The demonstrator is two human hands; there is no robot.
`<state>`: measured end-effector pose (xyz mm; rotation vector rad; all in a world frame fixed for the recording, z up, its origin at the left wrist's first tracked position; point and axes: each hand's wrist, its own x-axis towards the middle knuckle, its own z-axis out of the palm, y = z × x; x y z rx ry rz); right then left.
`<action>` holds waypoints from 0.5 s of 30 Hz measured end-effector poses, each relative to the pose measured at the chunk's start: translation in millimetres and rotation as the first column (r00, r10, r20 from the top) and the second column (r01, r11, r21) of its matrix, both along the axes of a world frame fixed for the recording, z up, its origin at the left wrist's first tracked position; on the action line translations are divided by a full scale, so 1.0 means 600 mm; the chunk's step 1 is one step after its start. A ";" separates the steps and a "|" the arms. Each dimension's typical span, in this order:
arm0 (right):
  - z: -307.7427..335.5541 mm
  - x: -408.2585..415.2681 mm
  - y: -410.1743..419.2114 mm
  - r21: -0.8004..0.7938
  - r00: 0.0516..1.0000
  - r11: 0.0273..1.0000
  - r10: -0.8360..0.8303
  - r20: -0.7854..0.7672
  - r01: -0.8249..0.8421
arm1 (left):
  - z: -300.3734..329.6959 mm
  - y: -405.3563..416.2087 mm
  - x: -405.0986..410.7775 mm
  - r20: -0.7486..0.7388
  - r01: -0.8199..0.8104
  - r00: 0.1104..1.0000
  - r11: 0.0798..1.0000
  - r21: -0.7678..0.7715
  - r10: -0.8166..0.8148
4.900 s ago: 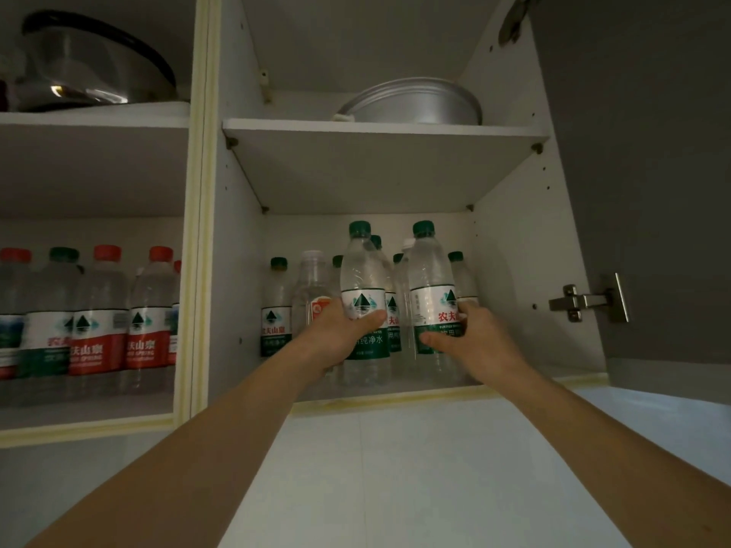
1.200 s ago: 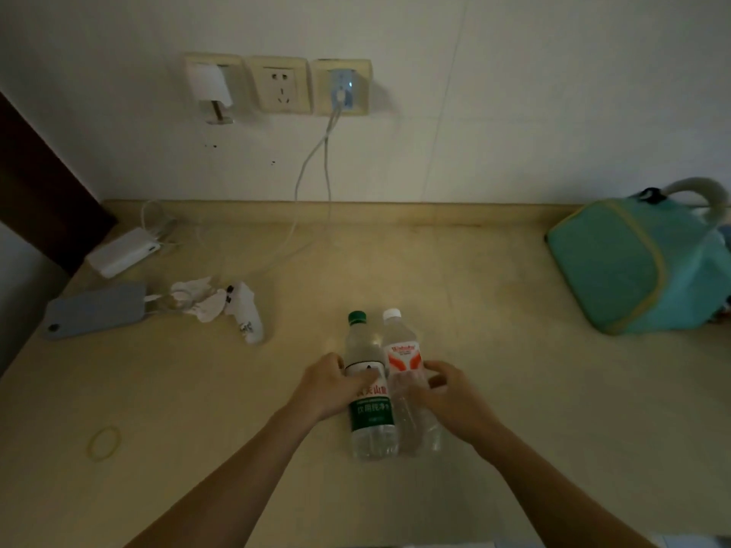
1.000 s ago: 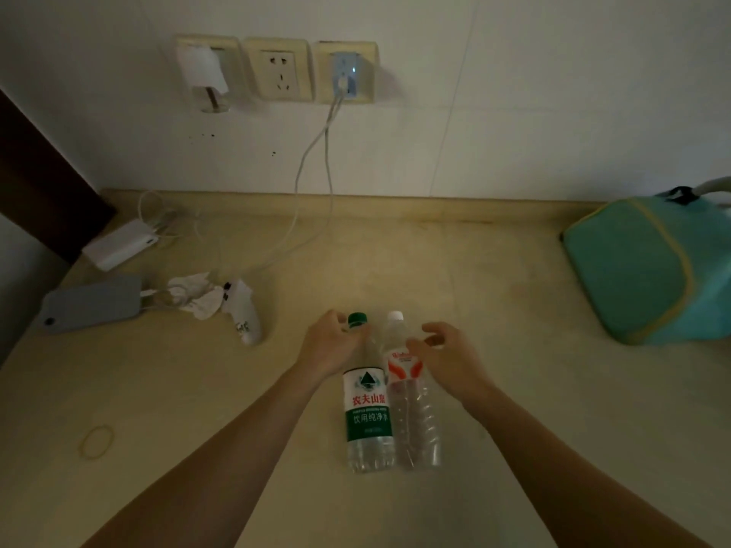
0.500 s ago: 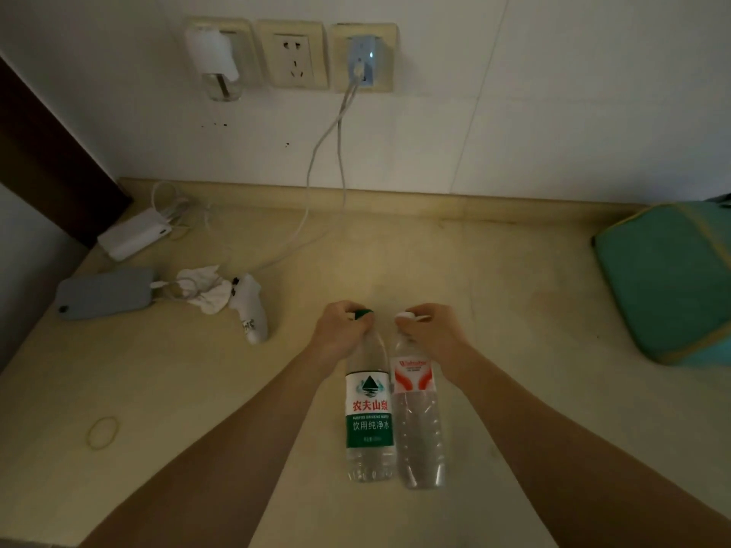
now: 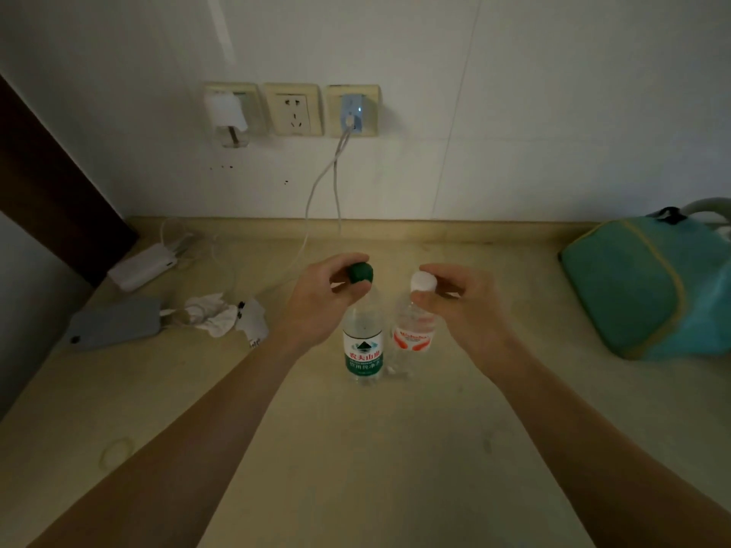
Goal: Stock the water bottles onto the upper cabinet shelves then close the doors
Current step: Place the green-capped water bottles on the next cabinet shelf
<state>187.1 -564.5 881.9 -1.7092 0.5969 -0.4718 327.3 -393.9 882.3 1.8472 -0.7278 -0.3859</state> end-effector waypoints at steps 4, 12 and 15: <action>-0.003 -0.005 0.018 -0.053 0.995 0.995 -0.080 0.063 0.083 | 0.004 0.012 -0.013 0.028 0.015 1.000 0.999 -0.033 -0.014; 0.008 -0.009 0.027 -0.155 1.000 0.988 -0.006 0.008 0.007 | 0.011 0.025 -0.019 0.055 0.104 0.993 0.995 -0.007 -0.104; 0.009 -0.012 0.024 -0.179 1.000 0.984 0.014 0.003 -0.014 | 0.018 0.028 -0.014 0.030 0.130 0.991 0.991 0.026 -0.131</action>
